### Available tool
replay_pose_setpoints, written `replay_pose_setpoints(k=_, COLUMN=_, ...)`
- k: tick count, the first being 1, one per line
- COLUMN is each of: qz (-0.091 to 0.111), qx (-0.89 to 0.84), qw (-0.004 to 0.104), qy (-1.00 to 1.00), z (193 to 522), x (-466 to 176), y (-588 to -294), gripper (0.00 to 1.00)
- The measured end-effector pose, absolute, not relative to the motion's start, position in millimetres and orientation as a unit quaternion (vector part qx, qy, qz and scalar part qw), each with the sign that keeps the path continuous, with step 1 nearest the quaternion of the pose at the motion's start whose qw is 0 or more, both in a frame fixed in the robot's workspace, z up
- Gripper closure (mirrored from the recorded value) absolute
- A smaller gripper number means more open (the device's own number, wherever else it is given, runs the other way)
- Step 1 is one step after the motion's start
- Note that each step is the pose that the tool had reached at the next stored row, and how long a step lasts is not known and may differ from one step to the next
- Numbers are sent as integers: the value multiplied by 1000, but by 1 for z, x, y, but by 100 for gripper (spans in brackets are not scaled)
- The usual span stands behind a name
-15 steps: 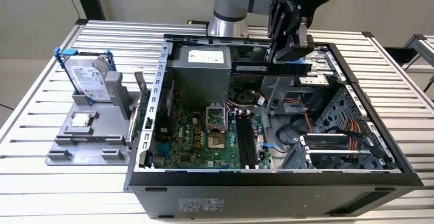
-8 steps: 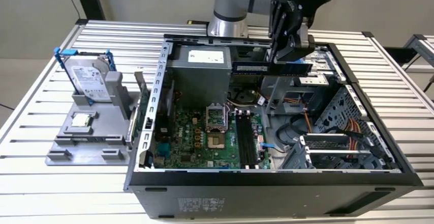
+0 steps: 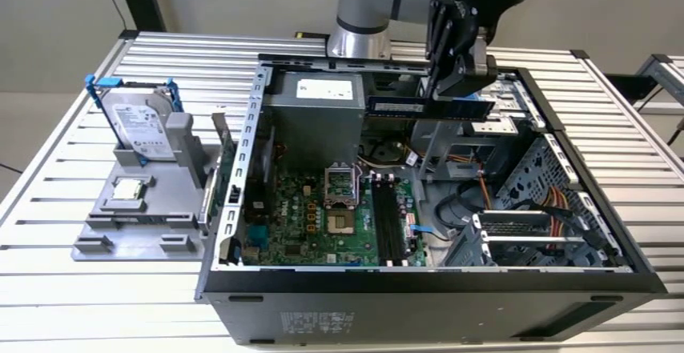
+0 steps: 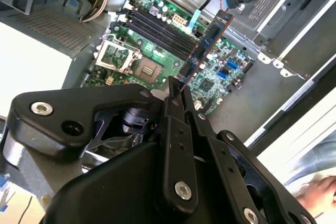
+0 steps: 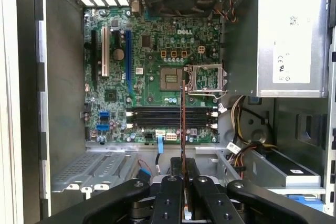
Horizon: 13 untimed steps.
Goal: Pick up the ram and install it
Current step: 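Insert the ram into the slot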
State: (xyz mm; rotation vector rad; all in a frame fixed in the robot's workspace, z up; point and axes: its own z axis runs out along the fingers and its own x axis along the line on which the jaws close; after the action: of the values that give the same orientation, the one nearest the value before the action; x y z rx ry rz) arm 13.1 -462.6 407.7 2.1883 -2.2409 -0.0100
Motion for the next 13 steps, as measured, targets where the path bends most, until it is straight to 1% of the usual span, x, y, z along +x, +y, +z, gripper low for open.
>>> replay_pose_setpoints(k=13, qz=-3, qx=698, qw=5, qy=-716, z=408, x=14, y=-463, gripper=100)
